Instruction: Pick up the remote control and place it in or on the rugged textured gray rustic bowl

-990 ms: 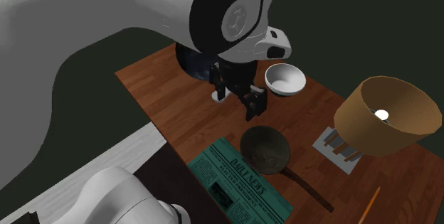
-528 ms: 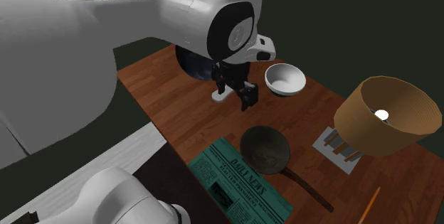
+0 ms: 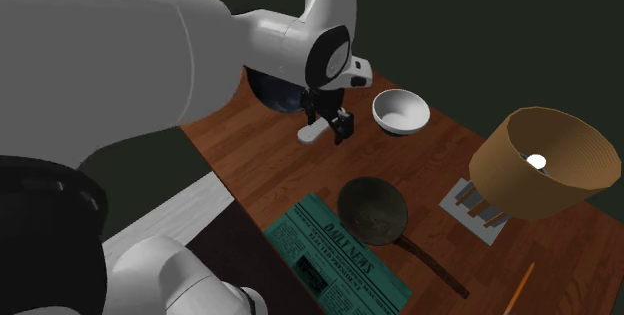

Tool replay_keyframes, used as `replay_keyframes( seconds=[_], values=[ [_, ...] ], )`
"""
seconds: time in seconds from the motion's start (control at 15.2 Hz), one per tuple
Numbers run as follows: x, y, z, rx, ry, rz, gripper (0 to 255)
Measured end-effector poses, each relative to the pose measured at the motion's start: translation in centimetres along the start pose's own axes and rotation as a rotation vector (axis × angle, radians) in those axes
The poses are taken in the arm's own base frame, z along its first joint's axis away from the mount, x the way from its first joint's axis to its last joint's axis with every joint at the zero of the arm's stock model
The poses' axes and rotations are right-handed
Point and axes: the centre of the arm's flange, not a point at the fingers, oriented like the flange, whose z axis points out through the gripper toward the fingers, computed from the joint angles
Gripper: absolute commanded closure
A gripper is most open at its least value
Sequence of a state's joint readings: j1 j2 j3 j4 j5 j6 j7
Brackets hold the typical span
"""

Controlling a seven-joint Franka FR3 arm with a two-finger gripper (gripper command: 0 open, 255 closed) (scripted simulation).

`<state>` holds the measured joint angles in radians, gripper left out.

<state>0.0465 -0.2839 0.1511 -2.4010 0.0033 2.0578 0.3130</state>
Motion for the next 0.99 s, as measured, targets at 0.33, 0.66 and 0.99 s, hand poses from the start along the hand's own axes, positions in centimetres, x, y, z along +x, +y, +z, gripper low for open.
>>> replay_keyframes(
  seconds=[0.33, 0.66, 0.99],
  values=[
    [3.5, -3.6, 3.7, 0.008, 0.007, 0.012, 0],
    [7.1, -7.3, 7.7, 0.017, 0.016, 0.024, 0],
    [10.7, -10.9, 11.9, 0.026, 0.023, 0.035, 0]
  ],
)
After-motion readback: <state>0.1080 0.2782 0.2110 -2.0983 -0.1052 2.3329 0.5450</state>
